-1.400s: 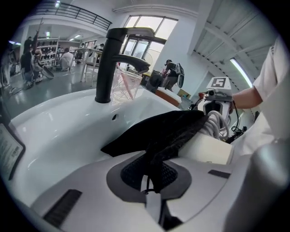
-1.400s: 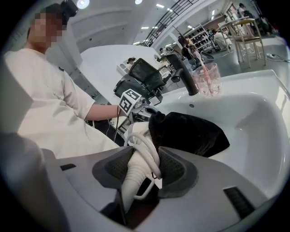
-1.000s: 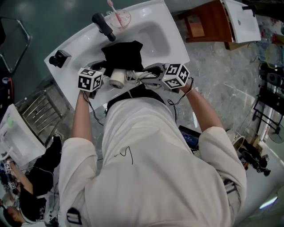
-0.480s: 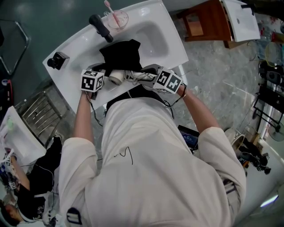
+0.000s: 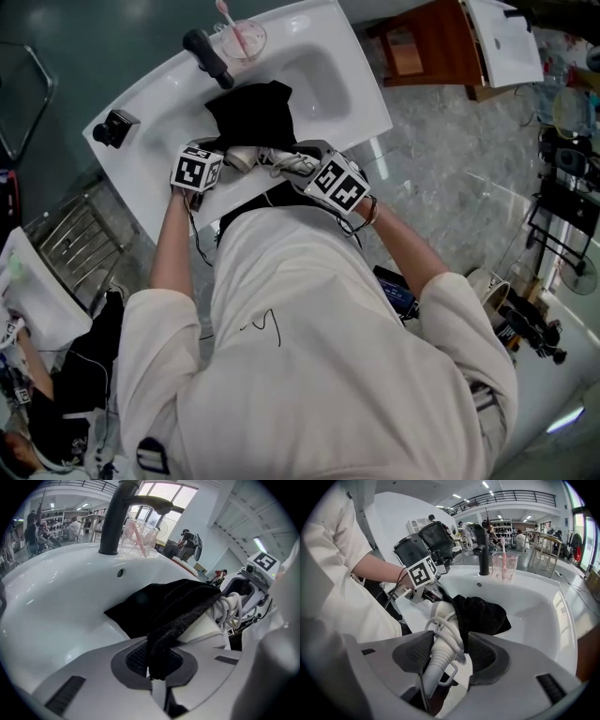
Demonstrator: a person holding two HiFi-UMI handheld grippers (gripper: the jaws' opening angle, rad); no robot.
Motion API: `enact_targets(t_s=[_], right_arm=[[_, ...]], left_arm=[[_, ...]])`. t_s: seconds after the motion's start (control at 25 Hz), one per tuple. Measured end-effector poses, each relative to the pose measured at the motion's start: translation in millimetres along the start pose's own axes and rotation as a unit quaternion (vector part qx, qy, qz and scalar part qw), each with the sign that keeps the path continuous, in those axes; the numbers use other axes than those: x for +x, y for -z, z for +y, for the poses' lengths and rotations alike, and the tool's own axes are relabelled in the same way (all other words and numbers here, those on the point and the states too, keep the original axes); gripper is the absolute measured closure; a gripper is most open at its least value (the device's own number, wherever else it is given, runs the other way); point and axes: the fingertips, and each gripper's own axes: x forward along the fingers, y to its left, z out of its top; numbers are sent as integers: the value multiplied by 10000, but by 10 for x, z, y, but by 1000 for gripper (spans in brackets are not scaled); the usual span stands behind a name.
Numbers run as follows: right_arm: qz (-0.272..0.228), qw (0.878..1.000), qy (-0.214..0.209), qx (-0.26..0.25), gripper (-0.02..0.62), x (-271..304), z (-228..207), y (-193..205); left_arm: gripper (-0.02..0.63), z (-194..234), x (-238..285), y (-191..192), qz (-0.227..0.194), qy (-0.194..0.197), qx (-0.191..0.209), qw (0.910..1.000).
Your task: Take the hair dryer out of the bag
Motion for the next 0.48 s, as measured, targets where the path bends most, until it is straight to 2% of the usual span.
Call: enact_targets(t_s=[0.12,0.2,0.24,0.32,0.36,0.48], right_arm=[[-58,9996,265,108,321,-4,-77,-8],[-113,9991,399,60,318,-34,-82,-46],[-147,9987,496,-42,325,-55,-76,-73],[-189,9964,755,-341,391,-91,-72,-120],[-166,9953,850,-426,391,-91,-80,-121],[15,9971,753,-76,388,-49,-130,-61]], left_arm=[[588,-8,10,-1,58,101,109,9999],[588,-11,22,-13,70,110,175,9998],[588,-15,27,-20,71,116,201,9997],[588,-24,32,-32,69,134,256,9996],[589,-26,35,-35,69,145,277,9995],[589,-29,42,-38,68,186,275,9994]])
